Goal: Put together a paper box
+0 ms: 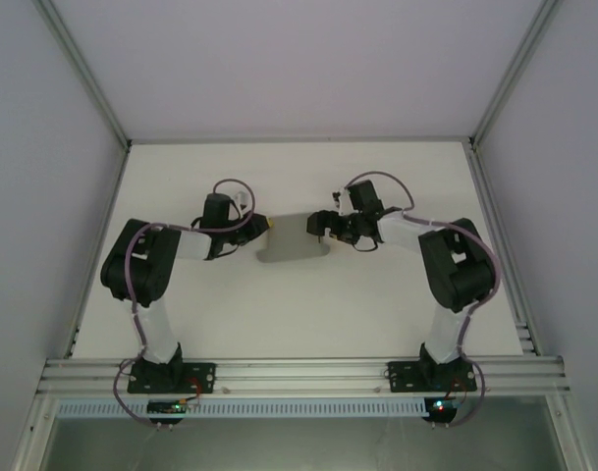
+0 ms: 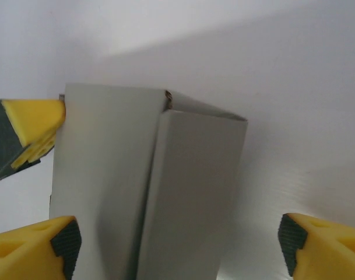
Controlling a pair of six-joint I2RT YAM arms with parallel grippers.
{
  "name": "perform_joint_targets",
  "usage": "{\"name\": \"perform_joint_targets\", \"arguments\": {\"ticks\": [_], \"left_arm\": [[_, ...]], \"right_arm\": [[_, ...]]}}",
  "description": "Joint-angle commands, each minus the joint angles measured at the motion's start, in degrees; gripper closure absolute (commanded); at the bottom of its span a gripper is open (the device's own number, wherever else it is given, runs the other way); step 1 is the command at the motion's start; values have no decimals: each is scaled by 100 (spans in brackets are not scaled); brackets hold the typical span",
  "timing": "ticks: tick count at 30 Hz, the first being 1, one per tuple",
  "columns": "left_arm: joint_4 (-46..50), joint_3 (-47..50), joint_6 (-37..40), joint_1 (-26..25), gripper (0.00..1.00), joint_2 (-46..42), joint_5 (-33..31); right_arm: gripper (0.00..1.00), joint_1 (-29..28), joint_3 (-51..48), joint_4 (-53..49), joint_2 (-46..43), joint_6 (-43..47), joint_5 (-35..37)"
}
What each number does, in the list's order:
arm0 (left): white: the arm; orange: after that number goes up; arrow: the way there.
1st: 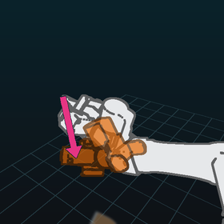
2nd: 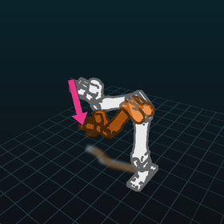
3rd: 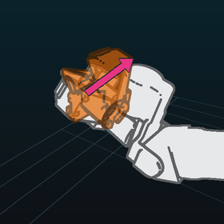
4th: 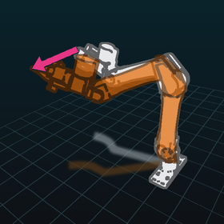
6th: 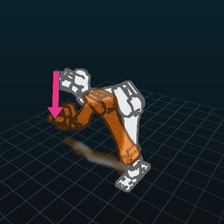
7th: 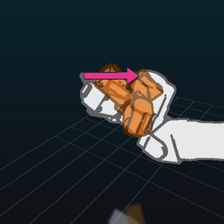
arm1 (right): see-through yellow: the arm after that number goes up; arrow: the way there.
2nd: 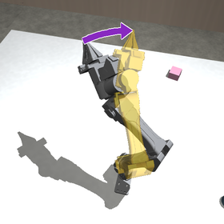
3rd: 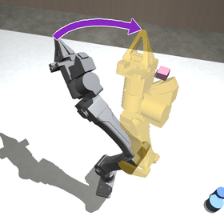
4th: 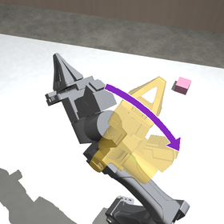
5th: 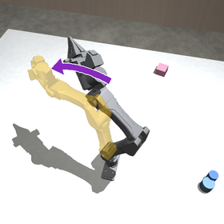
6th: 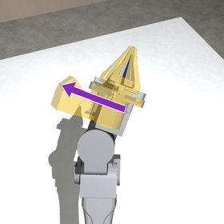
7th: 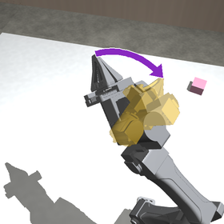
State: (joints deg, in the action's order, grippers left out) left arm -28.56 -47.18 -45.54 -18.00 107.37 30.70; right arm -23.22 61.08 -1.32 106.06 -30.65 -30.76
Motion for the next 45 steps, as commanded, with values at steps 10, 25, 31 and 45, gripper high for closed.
{"name": "perform_joint_targets", "arguments": {"ticks": [10,25,31,45], "left_arm": [[280,269,142,86,87,482,-63],[1004,-348,2663,-579,0,-2221,-1002],[844,125,5992,-2321,1,-3167,-3048],[1264,-399,8301,-3359,0,-2232,-3633]], "right_arm": [[51,9,-75,2066,134,-1536,-1931],[63,328,197,-1531,-1539,-265,-307],[64,939,861,-3182,-1986,-347,349],[62,1621,1021,-3194,-2026,-1722,-1597]]}}
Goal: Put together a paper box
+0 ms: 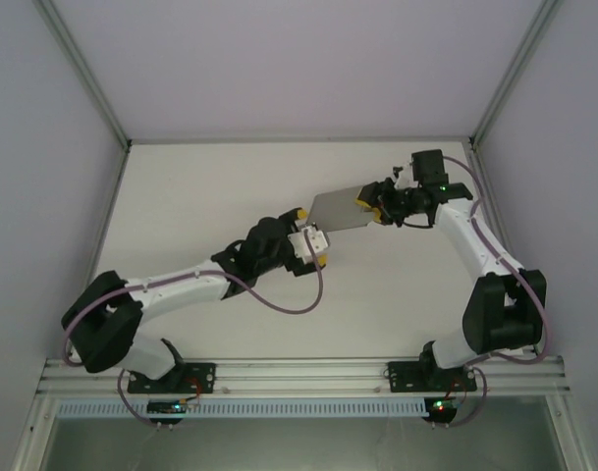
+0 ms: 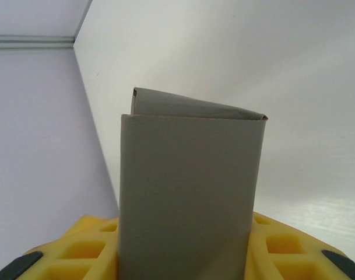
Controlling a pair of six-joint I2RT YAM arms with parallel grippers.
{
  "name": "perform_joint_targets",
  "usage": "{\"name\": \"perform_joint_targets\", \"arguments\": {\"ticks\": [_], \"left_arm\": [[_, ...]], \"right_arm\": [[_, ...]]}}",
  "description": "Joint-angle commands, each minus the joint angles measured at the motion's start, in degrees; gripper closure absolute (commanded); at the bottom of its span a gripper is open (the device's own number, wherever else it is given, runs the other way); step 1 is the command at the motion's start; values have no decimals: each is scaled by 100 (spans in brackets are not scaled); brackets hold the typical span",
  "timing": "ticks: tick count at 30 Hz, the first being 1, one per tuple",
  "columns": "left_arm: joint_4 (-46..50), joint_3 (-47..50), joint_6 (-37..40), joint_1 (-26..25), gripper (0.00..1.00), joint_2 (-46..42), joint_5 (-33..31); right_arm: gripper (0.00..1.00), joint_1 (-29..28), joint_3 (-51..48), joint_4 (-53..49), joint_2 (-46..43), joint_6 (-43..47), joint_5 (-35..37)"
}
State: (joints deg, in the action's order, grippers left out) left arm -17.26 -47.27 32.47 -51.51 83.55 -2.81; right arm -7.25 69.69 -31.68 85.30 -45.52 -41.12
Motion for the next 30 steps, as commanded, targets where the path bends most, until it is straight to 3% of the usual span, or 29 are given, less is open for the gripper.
{"name": "perform_joint_targets", "arguments": {"ticks": [1,4,7,11,16,19,21,24,28,30], "left_arm": [[63,-411,530,-5,0,232,-334],[-187,-430,679,-17,0,445,-529],[-322,-494,807,-17,7,599,-816],[-740,-368,986,-23,18,605,-962],[-1229,-191,1346,-23,46,619,-1189],[-1246,-194,1479,-16,53,638,-1286],[-1251,-183,1509,-11,58,624,-1262],[-1093,-194,1551,-8,60,566,-1182],[-261,-477,1427,65,63,446,-800],[281,-640,1276,167,67,360,-418]], "right_arm": [[62,20,144,-158,70,-232,-599],[62,67,-31,91,177,-397,-803],[64,43,-104,469,342,-641,-1124],[64,6,-24,139,495,-445,-1123],[64,13,-87,321,566,-635,-1337],[62,36,-105,295,611,-574,-1452],[56,41,-105,275,645,-456,-1466],[55,79,-104,308,655,-418,-1420],[35,161,-333,915,579,-626,-1286],[20,177,-496,1643,435,-663,-1159]]}}
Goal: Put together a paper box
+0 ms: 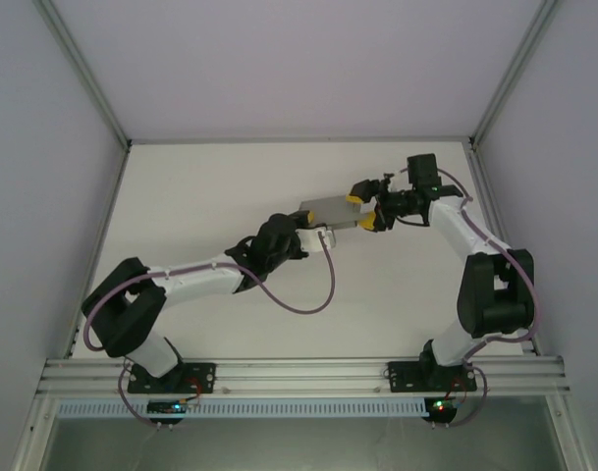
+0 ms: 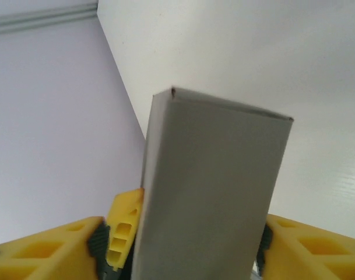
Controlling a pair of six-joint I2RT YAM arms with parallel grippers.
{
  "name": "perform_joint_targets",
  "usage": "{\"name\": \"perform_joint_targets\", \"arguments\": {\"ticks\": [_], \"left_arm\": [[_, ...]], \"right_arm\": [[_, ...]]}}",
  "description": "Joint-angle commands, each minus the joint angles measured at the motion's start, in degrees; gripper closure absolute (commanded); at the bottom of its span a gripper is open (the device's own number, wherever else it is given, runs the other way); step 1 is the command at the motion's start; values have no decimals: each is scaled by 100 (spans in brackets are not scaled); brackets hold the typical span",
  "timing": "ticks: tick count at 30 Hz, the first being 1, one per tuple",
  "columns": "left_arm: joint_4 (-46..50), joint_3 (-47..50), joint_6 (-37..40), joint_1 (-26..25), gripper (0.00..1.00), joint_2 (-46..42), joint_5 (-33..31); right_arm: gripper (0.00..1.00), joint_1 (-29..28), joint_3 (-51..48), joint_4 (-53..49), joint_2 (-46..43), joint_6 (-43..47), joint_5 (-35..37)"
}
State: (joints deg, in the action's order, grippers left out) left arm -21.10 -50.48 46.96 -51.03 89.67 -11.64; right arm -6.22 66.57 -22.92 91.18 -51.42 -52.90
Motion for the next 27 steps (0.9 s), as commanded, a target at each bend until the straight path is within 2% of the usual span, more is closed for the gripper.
{"name": "perform_joint_targets", "arguments": {"ticks": [1,2,3,7,13,15,17,19,22,27], "left_arm": [[983,-415,-240,186,68,-302,686],[1377,-535,-319,260,68,-346,914],[1731,-646,-398,344,68,-378,1109],[2867,-1009,-631,715,70,-463,1671],[4403,-1560,-661,1012,69,-369,2329],[5211,-1784,-495,1126,66,-209,2703],[6005,-2083,-396,1313,69,68,3122],[6541,-2501,-516,1530,73,414,3472],[7063,-2981,-617,1659,72,855,3484],[7503,-3468,-644,1666,71,1411,3191]], "right_arm": [[16,98,-228,955,-231,10,242],[5,148,-240,1088,-320,196,468],[1,202,-234,1147,-383,308,687],[1,399,-214,1109,-562,998,1265],[1,542,-148,1061,-562,1571,1541],[1,535,-112,1210,-620,2188,1750],[1,413,-93,1284,-750,3149,2096],[1,155,-102,1214,-883,4060,2752],[1,-203,-112,1083,-970,5070,3623],[1,-541,120,339,-791,6258,3529]]}}
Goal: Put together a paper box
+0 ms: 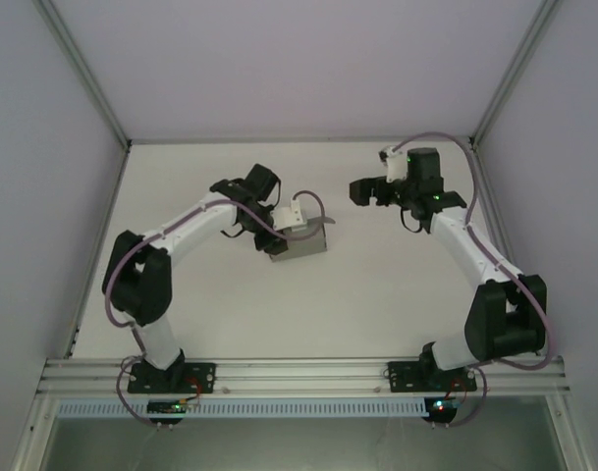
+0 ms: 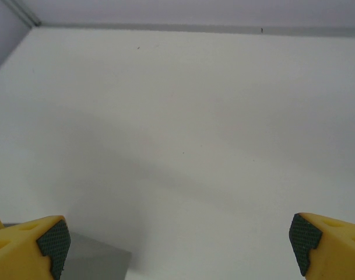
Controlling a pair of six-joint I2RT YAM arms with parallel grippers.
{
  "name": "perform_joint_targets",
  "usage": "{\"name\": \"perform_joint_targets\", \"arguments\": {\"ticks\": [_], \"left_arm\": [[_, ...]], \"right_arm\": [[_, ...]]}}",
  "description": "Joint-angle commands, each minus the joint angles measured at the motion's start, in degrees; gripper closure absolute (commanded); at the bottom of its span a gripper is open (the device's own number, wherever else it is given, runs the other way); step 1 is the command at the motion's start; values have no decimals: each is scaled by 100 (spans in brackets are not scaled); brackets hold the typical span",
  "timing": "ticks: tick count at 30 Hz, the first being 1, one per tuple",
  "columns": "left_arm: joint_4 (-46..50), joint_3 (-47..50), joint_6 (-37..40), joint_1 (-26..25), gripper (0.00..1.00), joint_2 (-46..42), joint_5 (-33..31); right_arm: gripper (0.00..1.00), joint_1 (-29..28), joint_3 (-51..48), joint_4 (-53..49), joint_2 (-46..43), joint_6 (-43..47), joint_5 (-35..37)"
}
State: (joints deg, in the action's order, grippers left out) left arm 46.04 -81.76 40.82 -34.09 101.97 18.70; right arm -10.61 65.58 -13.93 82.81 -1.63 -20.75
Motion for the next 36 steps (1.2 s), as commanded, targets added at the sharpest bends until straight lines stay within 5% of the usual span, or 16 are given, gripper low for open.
{"name": "perform_joint_targets", "arguments": {"ticks": [1,8,20,36], "left_arm": [[871,-415,-30,-27,71,293,116],[965,-666,-179,-19,70,877,-68],[968,-815,-206,-2,65,1166,-67],[915,-844,-241,-3,65,1194,-84]], "right_arm": [[1,-181,222,-620,91,1359,336],[3,-583,423,-962,459,1701,333],[31,-792,716,-1428,950,2107,-1331],[70,-1117,1330,-2459,1599,2801,-870]]}}
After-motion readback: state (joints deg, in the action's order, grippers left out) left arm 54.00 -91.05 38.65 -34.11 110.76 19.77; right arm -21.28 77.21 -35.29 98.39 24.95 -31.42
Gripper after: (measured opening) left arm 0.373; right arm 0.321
